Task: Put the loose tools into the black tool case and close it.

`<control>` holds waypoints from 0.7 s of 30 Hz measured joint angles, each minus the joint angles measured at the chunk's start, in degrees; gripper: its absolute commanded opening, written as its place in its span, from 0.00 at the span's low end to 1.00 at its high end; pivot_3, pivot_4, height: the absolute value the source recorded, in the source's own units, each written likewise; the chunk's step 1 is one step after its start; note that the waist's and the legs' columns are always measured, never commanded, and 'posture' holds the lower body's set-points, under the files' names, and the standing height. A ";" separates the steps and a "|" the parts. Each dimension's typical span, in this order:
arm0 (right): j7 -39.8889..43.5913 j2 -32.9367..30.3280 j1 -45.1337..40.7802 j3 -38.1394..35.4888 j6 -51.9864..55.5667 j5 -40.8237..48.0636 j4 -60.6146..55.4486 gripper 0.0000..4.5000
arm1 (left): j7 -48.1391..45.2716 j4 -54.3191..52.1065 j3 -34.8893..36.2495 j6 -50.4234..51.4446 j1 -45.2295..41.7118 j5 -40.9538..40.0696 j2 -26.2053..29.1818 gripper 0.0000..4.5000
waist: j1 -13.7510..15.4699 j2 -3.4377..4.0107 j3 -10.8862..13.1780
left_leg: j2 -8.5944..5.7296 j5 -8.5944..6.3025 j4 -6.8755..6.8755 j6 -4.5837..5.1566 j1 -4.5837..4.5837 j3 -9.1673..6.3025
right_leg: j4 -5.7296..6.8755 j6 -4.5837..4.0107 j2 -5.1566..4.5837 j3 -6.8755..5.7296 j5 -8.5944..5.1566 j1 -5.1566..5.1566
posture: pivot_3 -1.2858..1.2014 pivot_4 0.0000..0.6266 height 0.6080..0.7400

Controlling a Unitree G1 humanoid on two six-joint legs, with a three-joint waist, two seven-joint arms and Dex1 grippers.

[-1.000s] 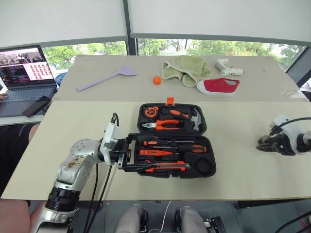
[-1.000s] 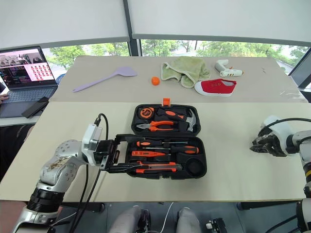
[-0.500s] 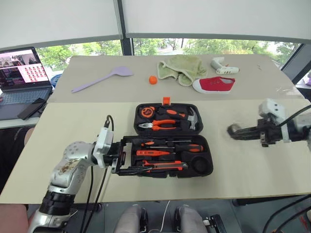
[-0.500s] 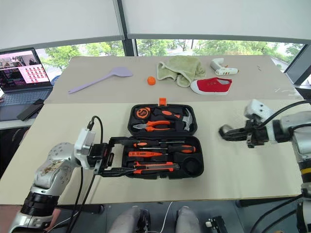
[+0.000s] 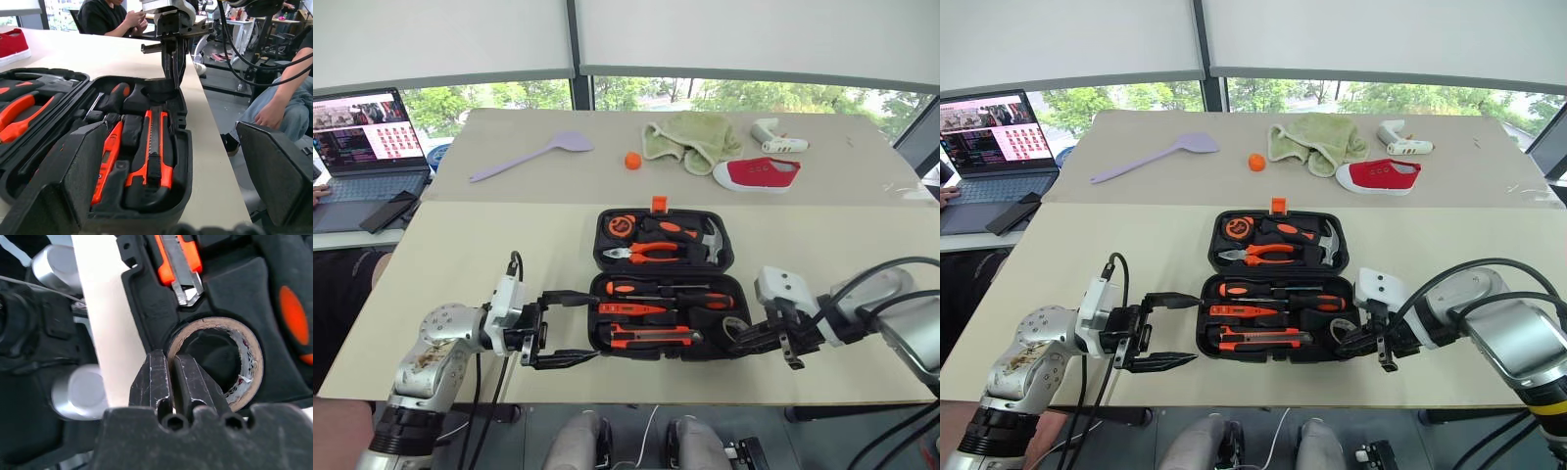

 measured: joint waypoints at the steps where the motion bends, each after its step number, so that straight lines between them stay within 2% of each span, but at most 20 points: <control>1: -0.39 0.21 0.00 0.61 -0.07 -0.27 0.06 0.02 | 0.46 0.00 0.05 0.00 0.02 0.12 -0.11 1.00 | 0.01 0.00 0.00 | 0.00 0.00 0.00 0.00 0.00 0.00 | 0.00 0.00 0.00 0.00 0.00 0.00 | 0.52 0.24 1.00; 5: -1.24 0.36 -0.49 2.71 -1.90 -2.48 0.44 0.02 | 4.01 -0.31 0.45 -0.85 0.31 1.01 -0.61 1.00 | 0.09 -0.03 0.00 | -0.01 -0.01 0.00 0.02 0.00 0.00 | -0.02 0.01 0.00 -0.02 0.00 0.03 | 0.52 0.24 1.00; 9: -1.44 0.24 -1.67 3.78 -2.06 -3.89 0.03 0.26 | 4.57 -0.99 0.51 -0.93 1.65 1.74 0.23 1.00 | 0.06 -0.08 -0.01 | 0.01 -0.02 0.00 0.01 0.02 -0.01 | -0.03 0.00 0.00 -0.05 -0.01 0.06 | 0.52 0.24 1.00; 18: 1.77 -0.27 -3.48 3.84 -2.05 -3.41 0.02 0.95 | 6.87 -0.98 2.43 0.56 1.21 1.78 1.80 1.00 | 0.04 -0.14 0.03 | 0.02 -0.01 -0.06 0.01 0.01 -0.06 | -0.07 0.00 0.00 -0.10 -0.03 0.05 | 0.52 0.24 1.00; 19: 2.90 -0.28 -3.37 3.45 -2.20 -2.36 0.38 0.99 | 7.27 -0.99 2.67 0.58 1.17 1.79 1.84 1.00 | -0.09 -0.14 0.03 | 0.01 -0.01 -0.06 0.02 0.01 -0.04 | -0.06 0.00 0.00 -0.09 -0.03 0.06 | 0.52 0.24 1.00; 21: 5.58 -0.27 -2.67 1.20 -2.32 1.25 1.43 0.99 | 8.59 -0.97 2.95 1.46 1.11 1.79 1.86 1.00 | -0.16 -0.16 0.06 | 0.01 -0.01 -0.06 0.02 0.01 -0.04 | -0.06 0.00 0.00 -0.08 -0.03 0.07 | 0.52 0.24 1.00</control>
